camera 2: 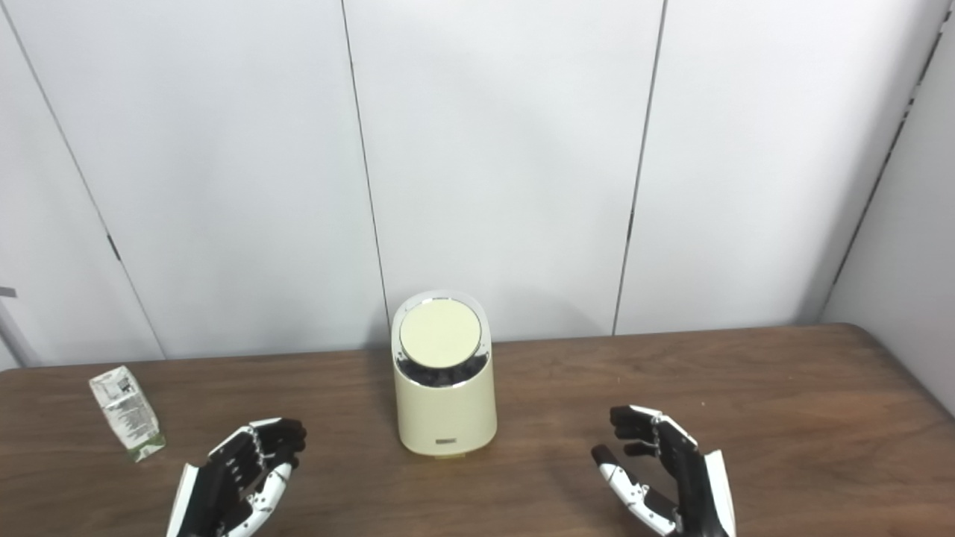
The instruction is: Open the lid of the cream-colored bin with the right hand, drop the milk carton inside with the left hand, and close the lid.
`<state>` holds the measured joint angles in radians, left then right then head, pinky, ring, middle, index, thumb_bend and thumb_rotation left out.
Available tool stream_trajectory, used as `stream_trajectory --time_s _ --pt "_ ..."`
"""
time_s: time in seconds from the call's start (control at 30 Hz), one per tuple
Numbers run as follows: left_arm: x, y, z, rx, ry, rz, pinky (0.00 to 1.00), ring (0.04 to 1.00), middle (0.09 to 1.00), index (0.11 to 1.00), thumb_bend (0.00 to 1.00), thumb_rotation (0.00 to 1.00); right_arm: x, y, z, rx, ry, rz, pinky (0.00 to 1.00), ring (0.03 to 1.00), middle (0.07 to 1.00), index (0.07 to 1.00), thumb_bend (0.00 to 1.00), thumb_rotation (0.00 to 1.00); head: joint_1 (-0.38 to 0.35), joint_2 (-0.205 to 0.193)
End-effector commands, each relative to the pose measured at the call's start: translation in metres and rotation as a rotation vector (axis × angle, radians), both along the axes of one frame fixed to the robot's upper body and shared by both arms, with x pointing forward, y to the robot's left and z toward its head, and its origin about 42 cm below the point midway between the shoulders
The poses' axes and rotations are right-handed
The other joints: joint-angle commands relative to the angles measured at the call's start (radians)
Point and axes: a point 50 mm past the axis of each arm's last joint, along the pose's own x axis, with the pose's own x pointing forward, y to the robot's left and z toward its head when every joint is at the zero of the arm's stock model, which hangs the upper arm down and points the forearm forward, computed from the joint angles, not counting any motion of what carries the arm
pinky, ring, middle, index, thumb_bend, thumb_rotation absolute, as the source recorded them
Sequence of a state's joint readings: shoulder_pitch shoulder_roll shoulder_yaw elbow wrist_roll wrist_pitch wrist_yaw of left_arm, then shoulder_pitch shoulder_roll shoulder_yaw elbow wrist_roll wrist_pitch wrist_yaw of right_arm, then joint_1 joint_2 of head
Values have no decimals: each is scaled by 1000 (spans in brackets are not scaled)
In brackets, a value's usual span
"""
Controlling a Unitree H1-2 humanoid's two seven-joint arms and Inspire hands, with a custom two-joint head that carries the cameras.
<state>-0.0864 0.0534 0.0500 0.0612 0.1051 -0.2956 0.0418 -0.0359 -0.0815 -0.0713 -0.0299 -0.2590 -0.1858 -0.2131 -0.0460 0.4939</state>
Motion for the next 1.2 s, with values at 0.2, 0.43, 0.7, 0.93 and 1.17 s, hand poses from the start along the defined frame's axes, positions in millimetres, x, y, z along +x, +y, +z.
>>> stream_trajectory --time_s 0.2,0.43,0.7,0.93,1.17 --pt "-2 4 -1 10 -21 5 583 651 661 660 193 200 -4 -1 -4 -9 12 -7 603 665 671 642 292 331 -1 1" --pt "-2 4 -1 -2 -17 3 588 650 658 659 201 196 -4 -1 -4 -10 1 -4 593 657 667 640 292 327 -1 2" --pt "0 1 -1 -4 -15 9 586 648 658 658 203 178 -2 -3 -2 13 5 -5 600 663 672 647 283 278 0 -3" --pt "2 -3 -2 -4 -15 5 585 649 660 658 203 173 13 -1 45 28 -121 33 587 673 685 654 279 349 3 -12" --pt "4 -5 -3 11 -16 15 578 646 657 656 192 198 32 8 114 43 -201 140 731 793 795 779 542 625 9 -18"
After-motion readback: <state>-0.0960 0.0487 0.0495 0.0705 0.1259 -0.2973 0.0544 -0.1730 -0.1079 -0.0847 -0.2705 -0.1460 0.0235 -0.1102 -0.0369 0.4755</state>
